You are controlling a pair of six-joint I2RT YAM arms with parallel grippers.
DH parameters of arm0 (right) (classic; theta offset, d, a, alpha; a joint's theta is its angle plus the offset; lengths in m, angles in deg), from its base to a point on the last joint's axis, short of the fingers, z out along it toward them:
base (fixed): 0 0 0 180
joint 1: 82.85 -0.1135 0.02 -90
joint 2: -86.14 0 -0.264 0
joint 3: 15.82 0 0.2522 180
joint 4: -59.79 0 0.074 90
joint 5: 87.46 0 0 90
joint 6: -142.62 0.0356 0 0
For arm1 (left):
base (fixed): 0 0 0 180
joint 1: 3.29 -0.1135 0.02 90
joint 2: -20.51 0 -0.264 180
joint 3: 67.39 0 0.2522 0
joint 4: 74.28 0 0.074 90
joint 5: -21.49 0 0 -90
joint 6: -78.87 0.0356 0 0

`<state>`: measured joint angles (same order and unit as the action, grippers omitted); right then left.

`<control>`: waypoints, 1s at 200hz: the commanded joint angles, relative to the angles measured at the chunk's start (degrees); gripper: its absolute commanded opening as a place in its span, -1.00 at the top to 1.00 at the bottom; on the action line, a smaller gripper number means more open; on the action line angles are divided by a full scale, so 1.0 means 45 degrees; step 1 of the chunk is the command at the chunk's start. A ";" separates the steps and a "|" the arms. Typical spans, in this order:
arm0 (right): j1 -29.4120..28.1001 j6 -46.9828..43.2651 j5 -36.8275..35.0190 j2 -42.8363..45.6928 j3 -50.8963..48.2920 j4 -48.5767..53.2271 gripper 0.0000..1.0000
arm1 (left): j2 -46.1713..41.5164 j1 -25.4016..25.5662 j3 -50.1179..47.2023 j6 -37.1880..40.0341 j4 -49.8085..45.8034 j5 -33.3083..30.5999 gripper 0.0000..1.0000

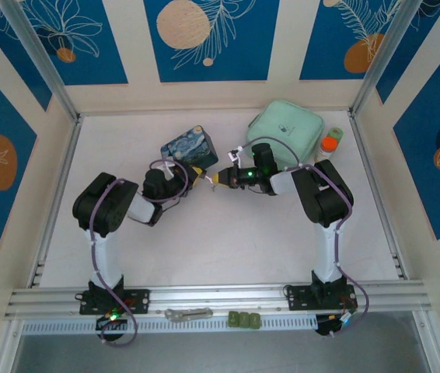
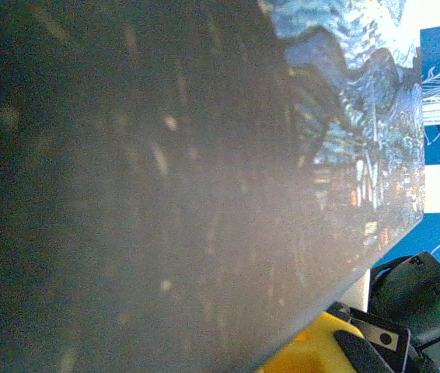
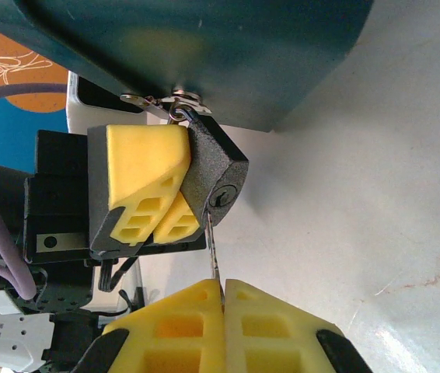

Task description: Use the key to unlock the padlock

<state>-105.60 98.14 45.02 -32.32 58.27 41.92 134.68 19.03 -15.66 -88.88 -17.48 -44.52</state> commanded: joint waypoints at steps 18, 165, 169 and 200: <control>-0.0180 0.0161 0.0309 -0.0293 0.0524 -0.0326 1.00 | -0.0216 0.0361 -0.0040 -0.0287 0.0103 0.0538 1.00; -0.0579 -0.0095 -0.0795 -0.0628 0.2040 0.0767 1.00 | -0.0745 0.0849 0.0456 -0.0627 0.0014 0.2100 1.00; -0.0607 -0.0016 -0.0756 -0.0663 0.2055 0.0671 1.00 | -0.0725 0.0868 0.0492 -0.0631 0.0024 0.2124 1.00; -0.0786 -0.0870 -0.0859 -0.0778 0.2684 0.1968 1.00 | -0.0374 0.1014 0.0719 -0.0757 0.0332 0.2402 1.00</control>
<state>-106.25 96.94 44.58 -34.57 65.64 50.77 133.24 19.19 -14.56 -90.83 -20.04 -45.90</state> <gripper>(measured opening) 0.058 0.090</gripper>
